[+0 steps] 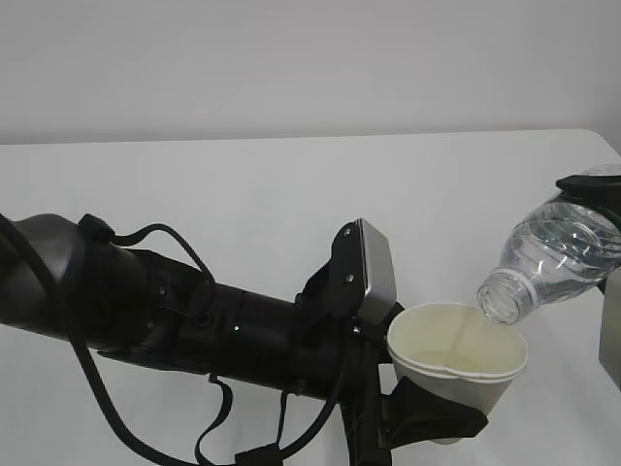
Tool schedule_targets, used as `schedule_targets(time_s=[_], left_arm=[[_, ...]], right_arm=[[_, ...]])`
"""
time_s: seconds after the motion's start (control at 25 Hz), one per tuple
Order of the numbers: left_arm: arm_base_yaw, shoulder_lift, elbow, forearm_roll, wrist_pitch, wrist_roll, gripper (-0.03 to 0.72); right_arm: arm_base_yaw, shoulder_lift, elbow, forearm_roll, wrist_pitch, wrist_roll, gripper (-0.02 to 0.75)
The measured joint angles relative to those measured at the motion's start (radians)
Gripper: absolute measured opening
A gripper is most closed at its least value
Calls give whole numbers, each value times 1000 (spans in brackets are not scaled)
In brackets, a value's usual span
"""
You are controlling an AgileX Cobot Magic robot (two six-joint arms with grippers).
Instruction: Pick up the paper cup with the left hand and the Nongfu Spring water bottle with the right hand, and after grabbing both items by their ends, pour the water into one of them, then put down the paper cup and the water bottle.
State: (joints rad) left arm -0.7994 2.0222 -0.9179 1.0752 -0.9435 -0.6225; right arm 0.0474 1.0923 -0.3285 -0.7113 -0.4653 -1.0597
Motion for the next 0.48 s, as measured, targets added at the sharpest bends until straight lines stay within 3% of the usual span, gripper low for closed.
schedule_targets(time_s=[0.48], left_arm=[[0, 0, 0, 0, 0, 0, 420]], right_arm=[[0, 0, 0, 0, -2, 0, 436]])
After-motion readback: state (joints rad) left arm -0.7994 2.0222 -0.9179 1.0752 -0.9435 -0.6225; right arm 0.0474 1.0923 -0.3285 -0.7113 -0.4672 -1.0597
